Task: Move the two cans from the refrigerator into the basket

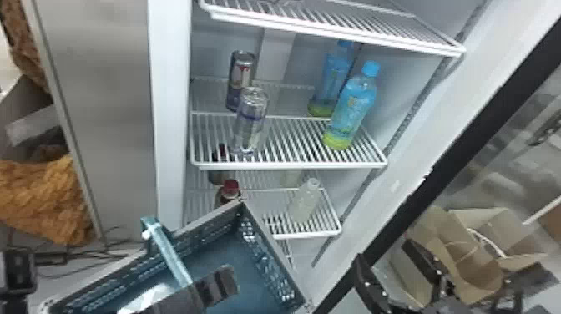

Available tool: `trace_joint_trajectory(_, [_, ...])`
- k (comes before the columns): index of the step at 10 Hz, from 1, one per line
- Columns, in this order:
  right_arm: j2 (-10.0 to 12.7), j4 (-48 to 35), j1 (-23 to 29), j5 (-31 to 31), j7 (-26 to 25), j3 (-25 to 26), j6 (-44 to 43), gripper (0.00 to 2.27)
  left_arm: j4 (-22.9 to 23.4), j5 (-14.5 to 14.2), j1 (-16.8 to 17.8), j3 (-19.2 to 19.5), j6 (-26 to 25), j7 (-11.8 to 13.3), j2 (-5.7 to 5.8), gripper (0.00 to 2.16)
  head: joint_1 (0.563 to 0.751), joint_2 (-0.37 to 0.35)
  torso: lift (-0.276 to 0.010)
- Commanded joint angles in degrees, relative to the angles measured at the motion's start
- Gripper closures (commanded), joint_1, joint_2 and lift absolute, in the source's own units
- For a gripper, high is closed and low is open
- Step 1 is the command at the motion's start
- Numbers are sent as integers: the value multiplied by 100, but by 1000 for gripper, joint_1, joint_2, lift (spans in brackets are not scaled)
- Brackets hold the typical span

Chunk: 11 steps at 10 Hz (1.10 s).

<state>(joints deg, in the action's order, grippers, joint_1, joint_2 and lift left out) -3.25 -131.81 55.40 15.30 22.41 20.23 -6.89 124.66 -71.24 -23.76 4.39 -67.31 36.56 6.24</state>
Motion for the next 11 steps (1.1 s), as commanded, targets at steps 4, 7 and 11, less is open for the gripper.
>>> trace_joint_trajectory(4, [0, 39, -56, 24, 0, -1, 0, 119, 0, -5, -29, 30, 10, 0, -9, 1202, 695, -350, -35])
trace_joint_trajectory(7, [0, 124, -225, -33, 0, -12, 0, 119, 0, -5, -71, 64, 10, 0, -18, 1202, 695, -350, -35])
trace_joint_trajectory(11, [-88, -17, -590, -56, 18, -184, 351, 113, 0, -17, -71, 75, -4, 0, -35, 1202, 695, -350, -35])
